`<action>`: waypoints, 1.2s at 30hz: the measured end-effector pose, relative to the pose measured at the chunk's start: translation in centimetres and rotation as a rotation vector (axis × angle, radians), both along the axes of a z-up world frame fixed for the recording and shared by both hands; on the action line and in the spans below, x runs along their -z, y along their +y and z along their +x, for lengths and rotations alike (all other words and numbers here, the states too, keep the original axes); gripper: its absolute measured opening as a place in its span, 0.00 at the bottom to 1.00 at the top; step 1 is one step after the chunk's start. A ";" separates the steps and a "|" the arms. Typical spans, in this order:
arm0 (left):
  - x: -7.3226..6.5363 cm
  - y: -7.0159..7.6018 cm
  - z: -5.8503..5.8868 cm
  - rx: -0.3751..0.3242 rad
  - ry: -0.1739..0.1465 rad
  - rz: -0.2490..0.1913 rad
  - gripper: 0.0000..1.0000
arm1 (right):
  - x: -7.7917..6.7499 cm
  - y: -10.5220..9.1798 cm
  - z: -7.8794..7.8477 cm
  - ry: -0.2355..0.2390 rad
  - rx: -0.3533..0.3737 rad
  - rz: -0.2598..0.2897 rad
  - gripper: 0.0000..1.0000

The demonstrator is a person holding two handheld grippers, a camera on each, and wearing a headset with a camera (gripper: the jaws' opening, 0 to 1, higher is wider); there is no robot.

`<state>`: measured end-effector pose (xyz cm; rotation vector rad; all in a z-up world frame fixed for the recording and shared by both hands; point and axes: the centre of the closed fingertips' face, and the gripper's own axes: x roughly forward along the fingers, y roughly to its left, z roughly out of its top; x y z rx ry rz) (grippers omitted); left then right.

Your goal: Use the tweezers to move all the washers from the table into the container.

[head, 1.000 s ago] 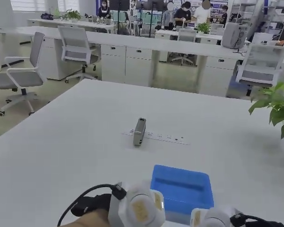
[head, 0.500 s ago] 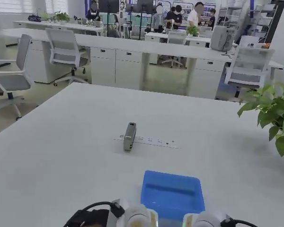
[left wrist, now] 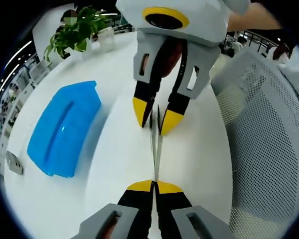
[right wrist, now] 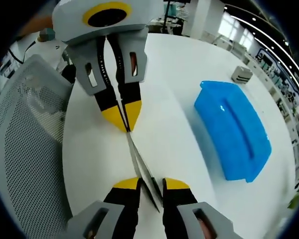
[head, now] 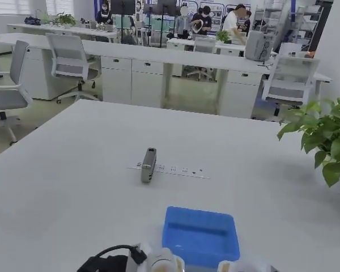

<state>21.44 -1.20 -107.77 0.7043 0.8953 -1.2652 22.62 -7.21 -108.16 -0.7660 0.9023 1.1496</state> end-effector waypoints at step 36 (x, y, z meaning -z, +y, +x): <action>-0.2 0.1 -0.5 -0.193 -0.026 -0.030 0.12 | -12.8 -9.5 -1.1 -0.352 0.669 0.417 0.75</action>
